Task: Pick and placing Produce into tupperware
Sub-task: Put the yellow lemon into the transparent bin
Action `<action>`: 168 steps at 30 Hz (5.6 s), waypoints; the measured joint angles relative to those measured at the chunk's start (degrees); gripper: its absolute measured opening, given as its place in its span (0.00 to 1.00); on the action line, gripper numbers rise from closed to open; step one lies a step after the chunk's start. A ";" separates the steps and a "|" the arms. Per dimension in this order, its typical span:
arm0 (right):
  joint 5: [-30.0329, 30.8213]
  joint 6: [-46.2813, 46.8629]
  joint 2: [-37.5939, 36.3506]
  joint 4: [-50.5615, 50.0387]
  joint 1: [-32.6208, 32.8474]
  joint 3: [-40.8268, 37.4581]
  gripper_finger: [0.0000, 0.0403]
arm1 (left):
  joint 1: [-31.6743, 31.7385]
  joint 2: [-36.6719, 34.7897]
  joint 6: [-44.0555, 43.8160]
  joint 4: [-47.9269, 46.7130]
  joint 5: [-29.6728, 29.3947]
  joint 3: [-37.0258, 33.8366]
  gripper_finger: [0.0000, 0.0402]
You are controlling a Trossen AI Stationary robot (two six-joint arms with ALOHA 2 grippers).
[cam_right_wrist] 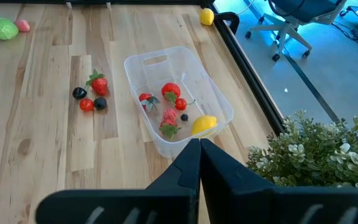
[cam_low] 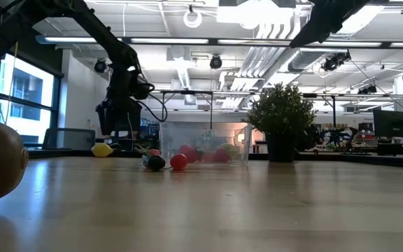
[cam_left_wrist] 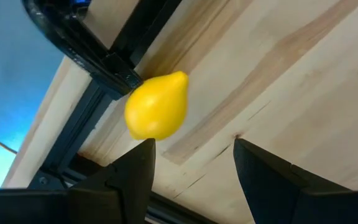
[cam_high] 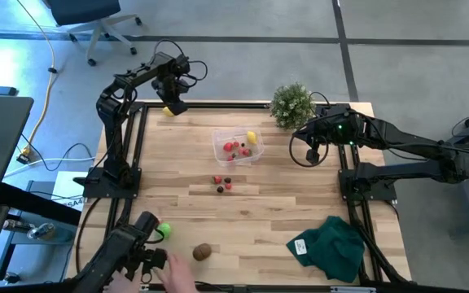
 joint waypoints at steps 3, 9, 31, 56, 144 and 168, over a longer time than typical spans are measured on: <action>0.00 0.01 0.00 -0.02 0.01 0.00 0.00 | 0.12 0.00 -0.73 0.00 -0.04 0.00 0.52; 0.00 0.01 0.00 0.00 0.01 0.00 0.00 | -0.76 0.00 -1.99 2.29 -2.90 -0.70 0.52; -0.01 0.00 0.02 0.00 -0.01 0.00 0.00 | -0.96 -0.02 -1.35 11.98 -7.14 -7.35 0.52; 0.00 -0.01 0.01 0.00 0.01 0.01 0.00 | -3.47 -0.02 -4.81 10.93 -3.27 -12.65 0.52; 0.00 0.01 0.02 -0.01 0.01 0.00 0.00 | -5.46 -0.19 -7.38 9.18 0.70 -16.39 0.52; -0.01 0.00 0.01 -0.01 0.00 0.00 0.00 | -5.42 -1.75 -8.61 7.40 -0.41 -16.37 0.80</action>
